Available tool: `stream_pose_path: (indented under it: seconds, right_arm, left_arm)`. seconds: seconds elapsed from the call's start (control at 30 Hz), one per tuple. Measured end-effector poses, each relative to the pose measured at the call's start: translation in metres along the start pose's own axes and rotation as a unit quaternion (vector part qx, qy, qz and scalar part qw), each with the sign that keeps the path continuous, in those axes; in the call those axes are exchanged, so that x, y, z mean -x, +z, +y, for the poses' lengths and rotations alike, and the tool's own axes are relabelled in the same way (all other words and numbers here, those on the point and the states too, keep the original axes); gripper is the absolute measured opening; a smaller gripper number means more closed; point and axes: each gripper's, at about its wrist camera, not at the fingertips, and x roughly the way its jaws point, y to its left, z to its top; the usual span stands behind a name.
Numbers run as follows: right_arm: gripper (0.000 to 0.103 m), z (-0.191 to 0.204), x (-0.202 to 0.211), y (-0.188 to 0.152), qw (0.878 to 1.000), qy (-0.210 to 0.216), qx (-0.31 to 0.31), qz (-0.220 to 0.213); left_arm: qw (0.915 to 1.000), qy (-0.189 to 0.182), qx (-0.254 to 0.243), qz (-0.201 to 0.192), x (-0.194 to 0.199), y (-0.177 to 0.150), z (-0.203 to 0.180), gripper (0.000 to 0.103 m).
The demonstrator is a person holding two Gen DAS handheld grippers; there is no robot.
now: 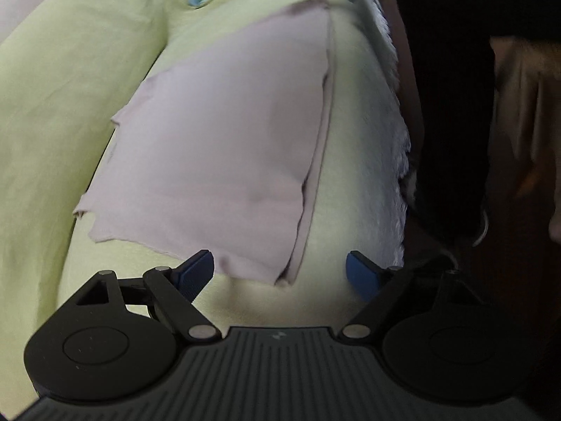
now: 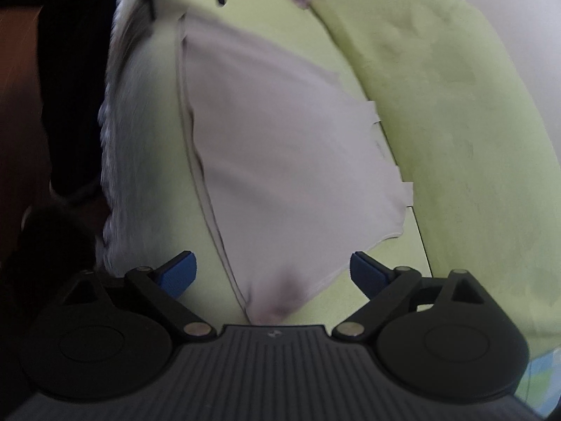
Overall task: Fold clothes
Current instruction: 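Move both tools to the tank top's hem edge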
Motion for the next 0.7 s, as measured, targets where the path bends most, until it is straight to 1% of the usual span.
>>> stream_pose_path:
  seconds: [0.03, 0.07, 0.17, 0.2, 0.23, 0.33, 0.43, 0.5, 0.57, 0.7]
  right_arm:
    - [0.058, -0.001, -0.002, -0.003, 1.000, 0.002, 0.005, 0.004]
    - [0.054, -0.001, -0.007, -0.006, 1.000, 0.004, 0.014, 0.016]
    - [0.052, 0.001, -0.011, -0.017, 0.999, 0.004, 0.040, 0.031]
    - [0.047, 0.001, -0.012, -0.019, 0.998, 0.003, 0.046, 0.034]
    - [0.045, 0.001, -0.014, -0.021, 0.998, 0.002, 0.050, 0.036]
    - [0.045, 0.001, -0.016, -0.030, 0.996, 0.008, 0.075, 0.044]
    - [0.045, 0.009, -0.016, -0.040, 0.990, 0.007, 0.130, 0.055]
    - [0.045, 0.014, -0.018, -0.049, 0.985, -0.004, 0.165, 0.054]
    - [0.047, 0.015, -0.020, -0.051, 0.984, -0.011, 0.168, 0.050]
    - [0.047, 0.020, -0.021, -0.051, 0.983, -0.031, 0.179, 0.029]
  left_arm:
    - [1.0000, 0.001, -0.003, 0.000, -0.001, -0.003, 0.000, 0.074]
    - [1.0000, 0.000, -0.004, -0.002, -0.001, -0.005, 0.001, 0.074]
    - [0.9999, -0.005, -0.006, -0.012, -0.002, -0.009, 0.003, 0.074]
    - [0.9999, -0.006, -0.006, -0.014, -0.001, -0.011, 0.003, 0.074]
    - [0.9998, -0.008, -0.006, -0.016, -0.001, -0.012, 0.002, 0.074]
    - [0.9998, -0.010, -0.005, -0.019, -0.001, -0.014, 0.004, 0.074]
    - [0.9997, -0.013, -0.004, -0.020, -0.006, -0.013, 0.010, 0.075]
    - [0.9997, -0.015, -0.002, -0.021, -0.006, -0.013, 0.012, 0.075]
    - [0.9996, -0.016, 0.002, -0.022, -0.006, -0.012, 0.012, 0.075]
    - [0.9995, -0.018, 0.008, -0.024, -0.007, -0.011, 0.014, 0.076]
